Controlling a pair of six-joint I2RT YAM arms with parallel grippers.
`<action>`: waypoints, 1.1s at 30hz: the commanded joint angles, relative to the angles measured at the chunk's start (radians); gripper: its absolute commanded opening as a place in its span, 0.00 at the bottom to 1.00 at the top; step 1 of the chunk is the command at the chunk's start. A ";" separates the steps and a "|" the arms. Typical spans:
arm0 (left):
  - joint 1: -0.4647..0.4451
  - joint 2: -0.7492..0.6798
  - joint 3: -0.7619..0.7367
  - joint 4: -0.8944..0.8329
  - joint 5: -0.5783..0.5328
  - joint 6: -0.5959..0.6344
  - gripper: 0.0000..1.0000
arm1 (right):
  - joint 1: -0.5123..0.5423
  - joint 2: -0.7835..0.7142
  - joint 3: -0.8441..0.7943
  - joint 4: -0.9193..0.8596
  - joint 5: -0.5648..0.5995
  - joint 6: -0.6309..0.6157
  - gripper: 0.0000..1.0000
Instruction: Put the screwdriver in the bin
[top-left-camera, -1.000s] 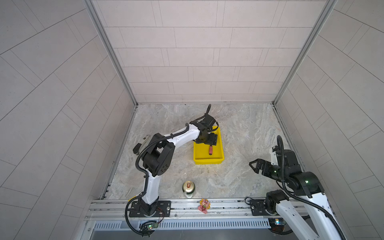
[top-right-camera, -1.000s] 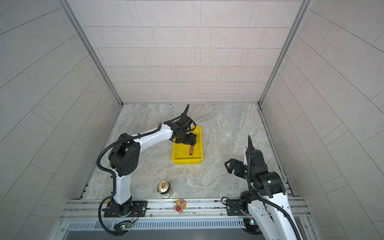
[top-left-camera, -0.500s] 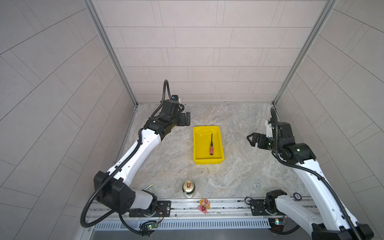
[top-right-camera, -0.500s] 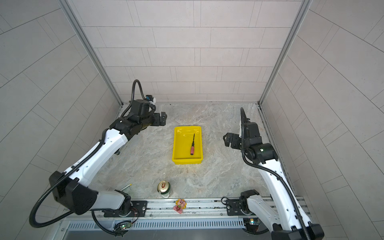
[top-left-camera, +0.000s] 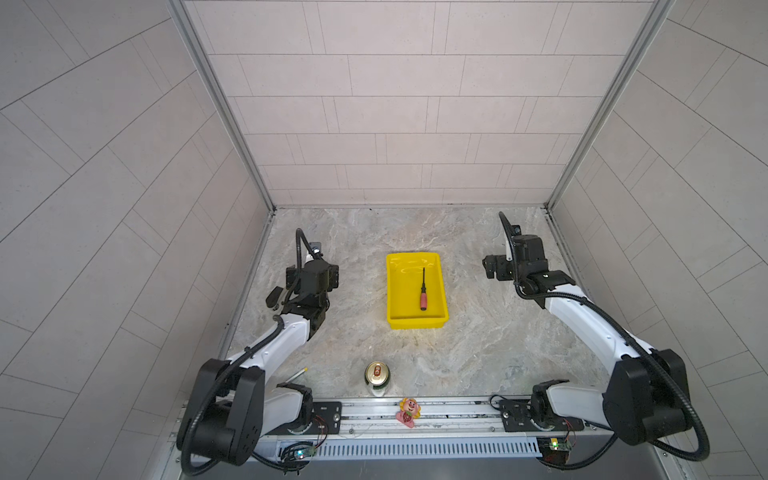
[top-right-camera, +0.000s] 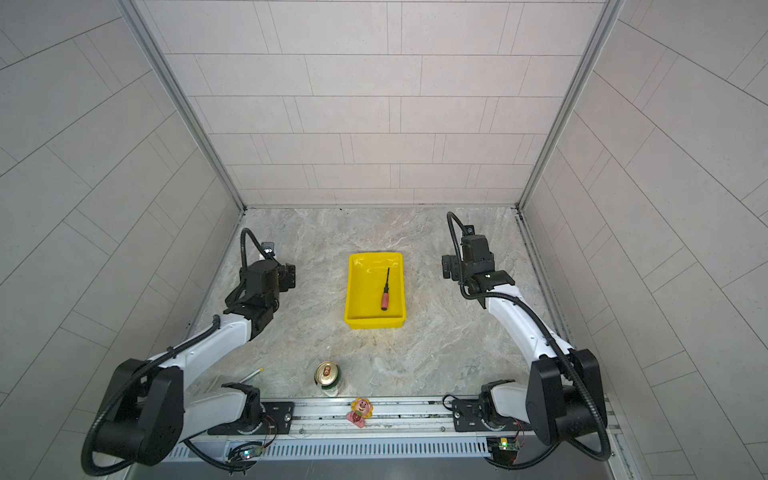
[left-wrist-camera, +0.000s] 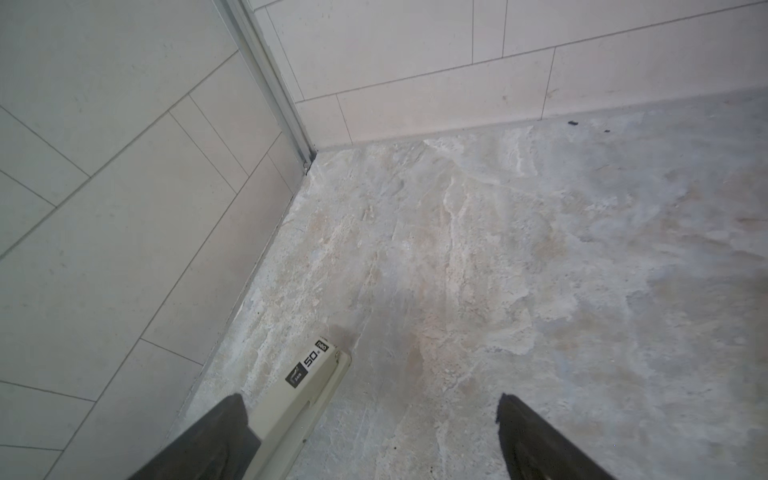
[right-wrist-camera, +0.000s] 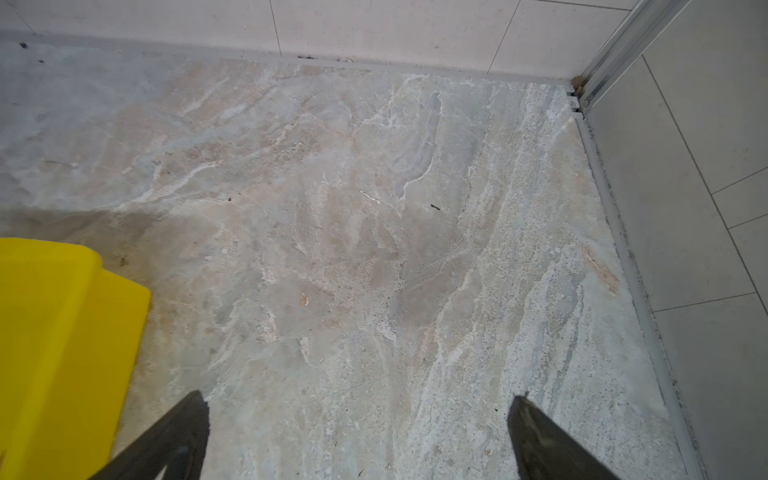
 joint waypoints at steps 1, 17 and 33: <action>0.016 0.094 -0.037 0.284 0.042 0.014 1.00 | 0.001 0.016 -0.110 0.298 0.102 -0.082 1.00; 0.133 0.330 -0.062 0.493 0.252 -0.050 1.00 | -0.042 0.190 -0.338 0.749 0.144 -0.123 1.00; 0.159 0.332 -0.058 0.482 0.350 -0.054 1.00 | -0.108 0.234 -0.392 0.874 0.026 -0.089 1.00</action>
